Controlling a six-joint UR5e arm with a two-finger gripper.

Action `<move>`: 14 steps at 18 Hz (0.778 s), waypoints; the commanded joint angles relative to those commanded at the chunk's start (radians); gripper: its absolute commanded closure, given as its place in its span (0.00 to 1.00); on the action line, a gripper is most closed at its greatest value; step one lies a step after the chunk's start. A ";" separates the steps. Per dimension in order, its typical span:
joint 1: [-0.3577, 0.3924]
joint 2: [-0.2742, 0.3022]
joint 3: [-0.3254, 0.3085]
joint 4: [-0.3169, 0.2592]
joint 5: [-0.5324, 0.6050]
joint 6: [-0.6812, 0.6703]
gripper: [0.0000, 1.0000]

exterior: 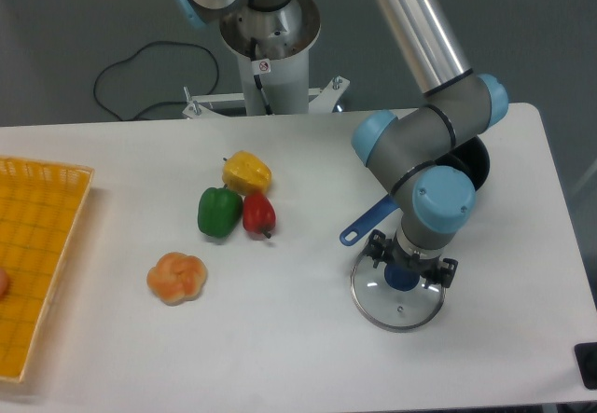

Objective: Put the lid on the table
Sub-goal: 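Open the gripper and raise it away from the lid knob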

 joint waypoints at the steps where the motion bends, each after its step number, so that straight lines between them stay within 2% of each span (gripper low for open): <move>1: 0.005 0.023 -0.006 0.000 -0.001 0.002 0.00; 3: 0.014 0.057 -0.012 0.002 -0.012 0.006 0.00; 7: 0.026 0.066 -0.002 -0.003 -0.034 0.040 0.00; 9: 0.034 0.078 0.001 -0.027 -0.038 0.154 0.00; 12: 0.067 0.120 0.006 -0.100 -0.046 0.348 0.00; 14: 0.072 0.137 0.011 -0.109 -0.043 0.385 0.00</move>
